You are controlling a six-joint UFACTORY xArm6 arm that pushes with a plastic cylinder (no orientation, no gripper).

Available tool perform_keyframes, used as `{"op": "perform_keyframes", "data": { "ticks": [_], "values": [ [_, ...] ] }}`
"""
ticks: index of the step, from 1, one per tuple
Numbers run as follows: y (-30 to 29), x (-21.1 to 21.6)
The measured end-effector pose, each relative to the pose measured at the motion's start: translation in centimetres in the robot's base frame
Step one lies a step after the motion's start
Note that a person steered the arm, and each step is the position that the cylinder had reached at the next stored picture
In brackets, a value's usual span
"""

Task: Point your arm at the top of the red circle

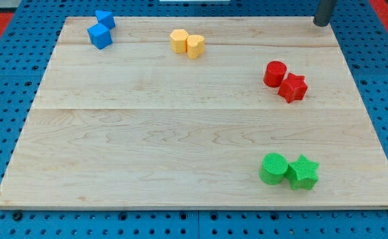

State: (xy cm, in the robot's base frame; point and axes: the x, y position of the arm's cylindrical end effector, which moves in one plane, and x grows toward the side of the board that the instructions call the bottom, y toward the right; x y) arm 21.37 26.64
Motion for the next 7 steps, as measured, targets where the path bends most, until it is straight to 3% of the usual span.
{"op": "perform_keyframes", "data": {
  "ticks": [3,4,5,7],
  "values": [
    [-0.8,0.3],
    [0.0,5.4],
    [-2.9,6.0],
    [-6.8,3.1]
  ]
}}
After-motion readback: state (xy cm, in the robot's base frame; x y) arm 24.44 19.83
